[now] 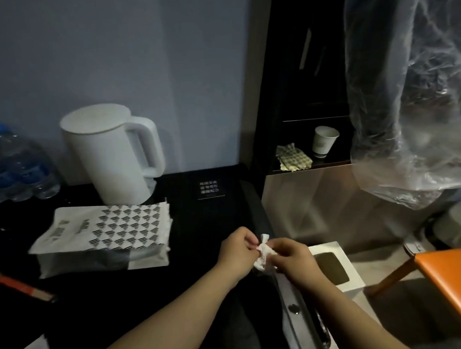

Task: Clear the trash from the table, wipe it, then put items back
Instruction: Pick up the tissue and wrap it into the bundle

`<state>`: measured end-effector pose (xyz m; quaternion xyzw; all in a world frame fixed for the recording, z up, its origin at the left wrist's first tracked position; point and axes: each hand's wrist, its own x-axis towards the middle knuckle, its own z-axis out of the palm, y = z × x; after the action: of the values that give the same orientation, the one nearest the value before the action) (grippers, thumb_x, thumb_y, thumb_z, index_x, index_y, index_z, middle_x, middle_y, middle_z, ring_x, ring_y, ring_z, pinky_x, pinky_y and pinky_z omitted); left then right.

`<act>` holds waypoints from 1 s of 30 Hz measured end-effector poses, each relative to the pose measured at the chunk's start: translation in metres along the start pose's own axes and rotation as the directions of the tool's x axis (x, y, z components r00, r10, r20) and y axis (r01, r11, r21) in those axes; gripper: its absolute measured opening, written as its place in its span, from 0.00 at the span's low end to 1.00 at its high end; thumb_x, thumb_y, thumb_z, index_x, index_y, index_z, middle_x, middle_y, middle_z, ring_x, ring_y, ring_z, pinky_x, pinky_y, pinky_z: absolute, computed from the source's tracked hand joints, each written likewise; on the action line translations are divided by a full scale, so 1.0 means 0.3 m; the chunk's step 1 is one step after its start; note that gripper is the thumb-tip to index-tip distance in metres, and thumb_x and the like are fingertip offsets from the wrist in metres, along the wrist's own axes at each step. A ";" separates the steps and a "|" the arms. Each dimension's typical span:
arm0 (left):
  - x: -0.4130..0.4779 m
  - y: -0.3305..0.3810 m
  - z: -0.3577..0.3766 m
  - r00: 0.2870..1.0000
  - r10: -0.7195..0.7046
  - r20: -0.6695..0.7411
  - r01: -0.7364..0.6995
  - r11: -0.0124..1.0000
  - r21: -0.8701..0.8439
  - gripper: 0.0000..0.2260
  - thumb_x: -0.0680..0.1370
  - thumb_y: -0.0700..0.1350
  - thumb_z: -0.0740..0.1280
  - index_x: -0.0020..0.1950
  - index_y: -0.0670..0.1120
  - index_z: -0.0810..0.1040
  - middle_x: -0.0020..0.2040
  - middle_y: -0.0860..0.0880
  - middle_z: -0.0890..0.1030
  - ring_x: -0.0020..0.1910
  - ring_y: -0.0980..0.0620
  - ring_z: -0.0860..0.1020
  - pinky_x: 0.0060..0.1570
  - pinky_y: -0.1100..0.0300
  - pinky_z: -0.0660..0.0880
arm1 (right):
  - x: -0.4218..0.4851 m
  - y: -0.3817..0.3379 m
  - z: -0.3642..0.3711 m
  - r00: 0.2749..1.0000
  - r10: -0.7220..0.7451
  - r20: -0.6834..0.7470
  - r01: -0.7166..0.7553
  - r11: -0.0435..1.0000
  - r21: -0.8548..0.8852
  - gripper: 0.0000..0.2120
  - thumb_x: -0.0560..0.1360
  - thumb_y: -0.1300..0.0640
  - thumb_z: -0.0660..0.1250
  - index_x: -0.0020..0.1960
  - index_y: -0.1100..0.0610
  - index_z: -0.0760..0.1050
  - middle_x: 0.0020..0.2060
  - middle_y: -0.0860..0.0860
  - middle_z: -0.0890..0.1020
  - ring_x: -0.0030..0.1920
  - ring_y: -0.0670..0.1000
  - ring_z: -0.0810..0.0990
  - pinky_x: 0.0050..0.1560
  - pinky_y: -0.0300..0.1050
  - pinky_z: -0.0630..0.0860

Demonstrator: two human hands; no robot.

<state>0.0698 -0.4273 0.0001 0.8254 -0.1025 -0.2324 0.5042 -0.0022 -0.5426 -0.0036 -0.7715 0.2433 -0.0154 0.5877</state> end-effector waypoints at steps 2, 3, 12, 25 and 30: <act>0.036 0.026 0.092 0.999 0.031 0.011 -0.031 0.998 0.055 0.13 0.73 0.35 0.67 0.37 0.52 0.71 0.35 0.55 0.75 0.35 0.62 0.73 0.34 0.75 0.68 | 0.034 0.043 -0.096 1.000 0.014 -0.007 -0.014 1.000 -0.009 0.09 0.68 0.68 0.70 0.37 0.55 0.80 0.33 0.49 0.83 0.34 0.45 0.79 0.39 0.44 0.77; 0.053 0.043 0.146 0.999 0.042 0.019 -0.044 0.996 0.082 0.14 0.73 0.34 0.67 0.36 0.52 0.70 0.34 0.55 0.75 0.34 0.62 0.73 0.33 0.76 0.67 | 0.047 0.066 -0.148 1.000 0.026 -0.004 -0.026 1.000 0.000 0.09 0.68 0.69 0.69 0.37 0.55 0.79 0.31 0.50 0.82 0.32 0.46 0.78 0.37 0.45 0.76; 0.101 0.113 0.546 0.999 -0.017 0.046 -0.005 0.902 0.431 0.09 0.76 0.36 0.60 0.50 0.46 0.77 0.51 0.47 0.79 0.51 0.47 0.77 0.48 0.58 0.74 | 0.157 0.317 -0.488 0.983 0.174 0.057 -0.160 0.967 -0.197 0.04 0.63 0.57 0.68 0.37 0.52 0.76 0.36 0.51 0.83 0.36 0.52 0.78 0.42 0.51 0.75; 0.064 0.059 0.655 0.979 -0.184 0.084 0.068 0.690 0.720 0.14 0.77 0.35 0.57 0.58 0.46 0.75 0.60 0.45 0.74 0.56 0.44 0.75 0.52 0.53 0.73 | 0.214 0.455 -0.562 0.907 0.308 0.288 -0.097 0.818 -0.567 0.04 0.75 0.58 0.65 0.42 0.53 0.71 0.42 0.51 0.78 0.43 0.51 0.75 0.36 0.38 0.67; 0.058 0.069 0.622 0.993 -0.115 0.017 0.071 0.711 0.699 0.13 0.78 0.39 0.57 0.61 0.46 0.74 0.61 0.45 0.75 0.57 0.43 0.75 0.52 0.54 0.72 | 0.219 0.402 -0.529 0.911 0.239 0.335 -0.021 0.841 -0.541 0.06 0.76 0.57 0.63 0.41 0.53 0.73 0.42 0.51 0.79 0.45 0.50 0.75 0.43 0.40 0.69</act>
<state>-0.0047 -0.5905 -0.0580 0.9513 -0.1558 -0.2260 0.1406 -0.0366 -0.7342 -0.0820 -0.8710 0.1690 0.2462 0.3900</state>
